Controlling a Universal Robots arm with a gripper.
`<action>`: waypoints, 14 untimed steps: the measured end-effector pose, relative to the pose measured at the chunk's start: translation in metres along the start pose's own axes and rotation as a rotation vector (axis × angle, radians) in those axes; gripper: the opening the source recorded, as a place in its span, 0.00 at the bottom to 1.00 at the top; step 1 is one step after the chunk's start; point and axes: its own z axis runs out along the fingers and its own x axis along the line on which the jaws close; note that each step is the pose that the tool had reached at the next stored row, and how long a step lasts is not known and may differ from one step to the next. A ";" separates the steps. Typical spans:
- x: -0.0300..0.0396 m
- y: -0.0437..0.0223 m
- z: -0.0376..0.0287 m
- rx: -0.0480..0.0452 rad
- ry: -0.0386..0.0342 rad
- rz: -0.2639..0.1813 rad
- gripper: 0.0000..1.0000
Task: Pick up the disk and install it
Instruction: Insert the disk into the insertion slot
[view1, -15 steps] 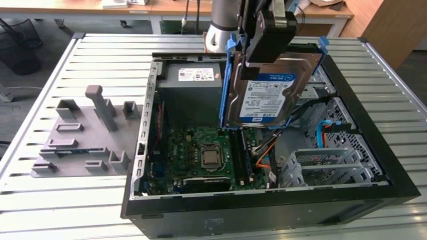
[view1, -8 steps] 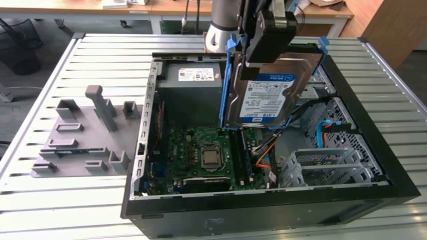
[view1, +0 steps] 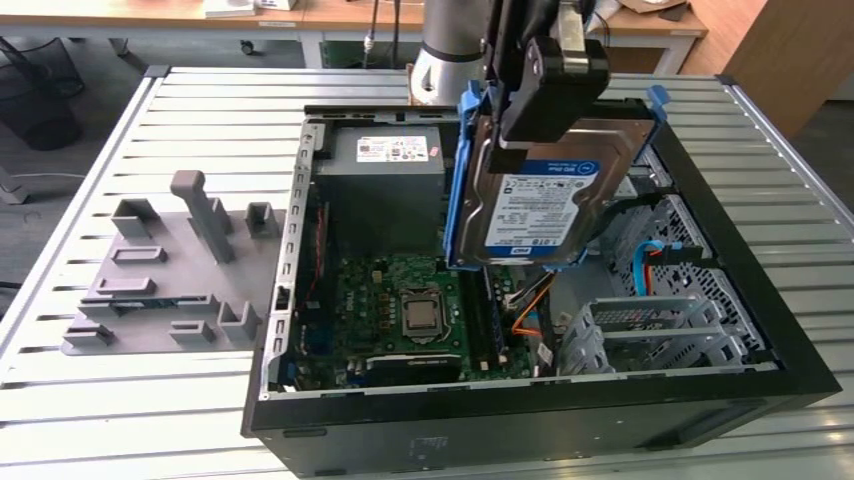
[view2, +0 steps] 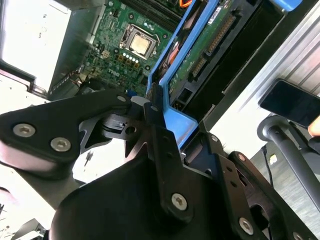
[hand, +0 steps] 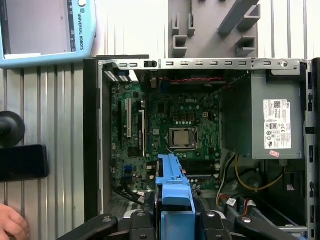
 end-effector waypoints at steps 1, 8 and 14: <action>0.0000 -0.0021 0.0002 0.0000 0.0000 0.000 0.36; 0.0019 -0.0133 0.0022 0.0000 0.0002 0.000 0.36; 0.0124 -0.0156 0.0031 0.0005 0.0000 0.000 0.36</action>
